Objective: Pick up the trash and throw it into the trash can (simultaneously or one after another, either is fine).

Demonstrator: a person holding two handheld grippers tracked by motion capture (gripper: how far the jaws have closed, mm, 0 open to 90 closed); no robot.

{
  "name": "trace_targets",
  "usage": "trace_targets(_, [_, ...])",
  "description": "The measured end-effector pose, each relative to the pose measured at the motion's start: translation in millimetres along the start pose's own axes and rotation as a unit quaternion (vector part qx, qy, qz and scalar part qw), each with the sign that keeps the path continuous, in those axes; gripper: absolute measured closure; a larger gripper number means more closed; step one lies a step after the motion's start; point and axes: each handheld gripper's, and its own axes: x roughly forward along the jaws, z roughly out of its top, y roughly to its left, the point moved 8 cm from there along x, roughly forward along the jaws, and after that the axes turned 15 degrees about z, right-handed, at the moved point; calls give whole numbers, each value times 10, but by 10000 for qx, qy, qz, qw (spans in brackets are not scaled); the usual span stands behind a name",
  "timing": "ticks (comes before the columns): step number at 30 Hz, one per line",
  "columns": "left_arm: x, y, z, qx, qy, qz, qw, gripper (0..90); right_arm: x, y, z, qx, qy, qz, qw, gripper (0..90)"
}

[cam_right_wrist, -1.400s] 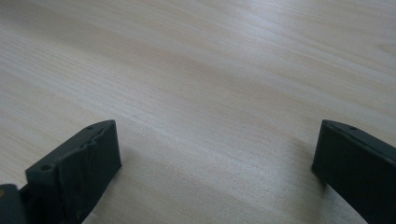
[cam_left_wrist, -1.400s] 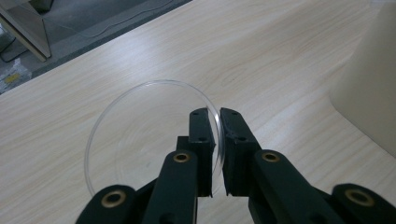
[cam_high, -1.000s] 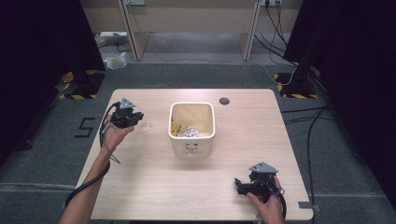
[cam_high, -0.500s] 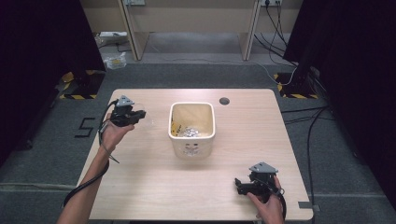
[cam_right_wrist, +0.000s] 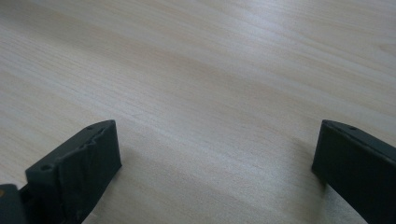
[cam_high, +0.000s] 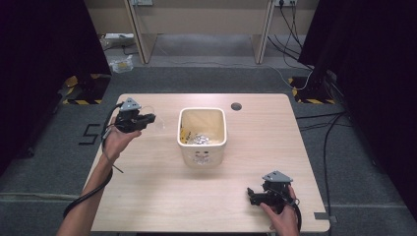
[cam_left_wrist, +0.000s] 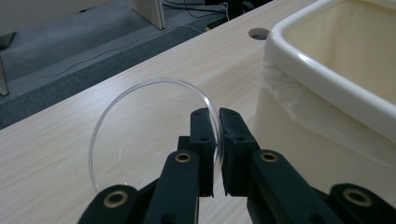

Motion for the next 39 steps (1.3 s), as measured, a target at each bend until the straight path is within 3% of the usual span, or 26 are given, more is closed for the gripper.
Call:
trace_targets(20, [-272, -150, 230, 296, -219, -180, 9992, 840, 0, 1, 1, 4, -3, 0, 10000, 9])
trace_targets(23, [-333, -182, 312, 421, -285, -176, 9986, 839, 1, 1, 1, 3, -4, 0, 10000, 9])
trace_targets(39, [-478, -312, 531, 620, -459, -240, 9967, 840, 0, 1, 1, 4, -4, 1, 10000, 10])
